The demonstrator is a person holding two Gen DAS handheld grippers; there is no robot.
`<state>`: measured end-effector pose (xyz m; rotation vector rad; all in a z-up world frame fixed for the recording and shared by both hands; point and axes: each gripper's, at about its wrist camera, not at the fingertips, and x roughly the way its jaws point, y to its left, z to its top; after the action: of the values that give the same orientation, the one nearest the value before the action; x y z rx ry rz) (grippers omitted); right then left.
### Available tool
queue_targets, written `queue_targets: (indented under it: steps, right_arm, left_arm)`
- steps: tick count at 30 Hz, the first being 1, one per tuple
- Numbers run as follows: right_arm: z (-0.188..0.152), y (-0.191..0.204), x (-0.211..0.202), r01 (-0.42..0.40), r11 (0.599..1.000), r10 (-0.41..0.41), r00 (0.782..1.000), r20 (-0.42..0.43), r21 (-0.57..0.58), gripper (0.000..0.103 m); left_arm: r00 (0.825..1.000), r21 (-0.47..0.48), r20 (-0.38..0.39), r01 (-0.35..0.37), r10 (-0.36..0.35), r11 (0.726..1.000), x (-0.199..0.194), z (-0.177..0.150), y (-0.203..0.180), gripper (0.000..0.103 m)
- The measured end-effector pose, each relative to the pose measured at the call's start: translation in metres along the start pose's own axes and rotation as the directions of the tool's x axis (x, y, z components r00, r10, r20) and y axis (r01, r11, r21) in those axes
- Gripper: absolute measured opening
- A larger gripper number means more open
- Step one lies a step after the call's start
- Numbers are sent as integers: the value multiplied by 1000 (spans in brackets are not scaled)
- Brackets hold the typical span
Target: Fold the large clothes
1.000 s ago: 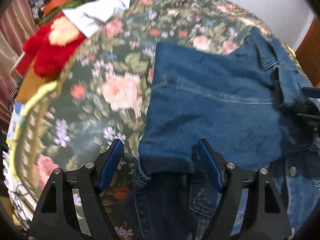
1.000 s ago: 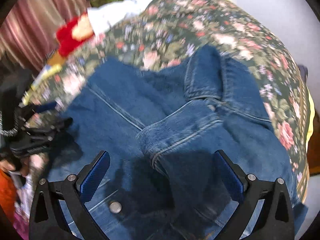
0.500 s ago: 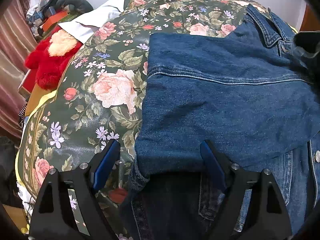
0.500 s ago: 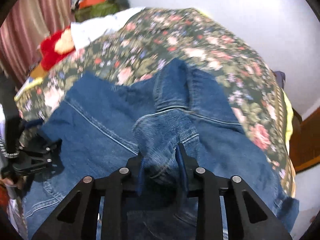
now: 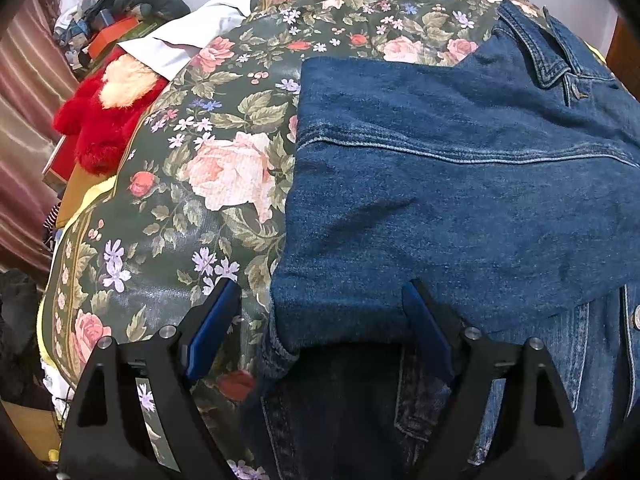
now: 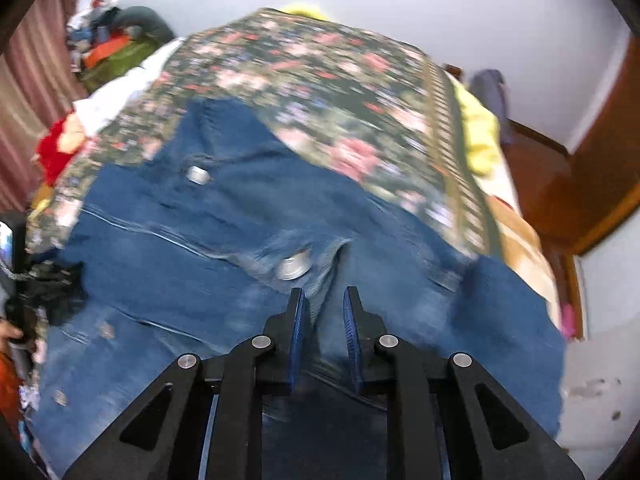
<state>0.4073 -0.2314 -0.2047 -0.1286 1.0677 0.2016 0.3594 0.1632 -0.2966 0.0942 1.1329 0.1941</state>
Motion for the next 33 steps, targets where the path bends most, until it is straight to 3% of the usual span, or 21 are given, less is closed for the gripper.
queue_targets:
  steps: [4,8,11,17,20,22,23,25,29,31,33]
  right_arm:
    - [-12,-26,-2,-8,999,9,1000,-24,40,17]
    - [-3,-24,-18,-19,1000,19,1000,7,23,17]
    - [14,-7,-22,-94,996,94,995,15,-6,17]
    - [33,58,17,-203,973,192,976,-102,-108,17]
    - [24,79,46,-155,973,122,975,-184,-173,17]
    - [16,84,46,-134,964,98,983,-158,-231,17]
    - [12,85,42,-126,957,90,985,-144,-261,17]
    - [5,81,35,-123,952,84,985,-148,-280,17]
    - [-10,68,12,-154,945,122,984,-127,-289,17]
    - [-16,60,2,-106,950,77,991,-111,-295,19]
    - [-20,50,-9,-126,957,100,989,-110,-262,19]
  left_arm:
    - [1000,-12,-24,19,-20,1000,-11,6,3,84]
    - [995,-60,41,91,-89,994,-41,24,7,84]
    - [984,-62,82,163,-157,985,-62,41,-4,84]
    - [962,76,68,258,-264,963,-66,53,-77,84]
    - [960,134,6,278,-281,951,-52,42,-112,84]
    - [960,183,-27,277,-277,943,-43,31,-135,84]
    - [967,199,-7,251,-255,947,-43,26,-141,84]
    - [973,222,42,211,-226,952,-50,19,-143,85]
    - [973,235,20,218,-229,947,-57,14,-140,85]
    - [972,228,4,230,-237,946,-61,13,-137,84]
    - [970,228,-10,238,-242,944,-66,11,-135,84]
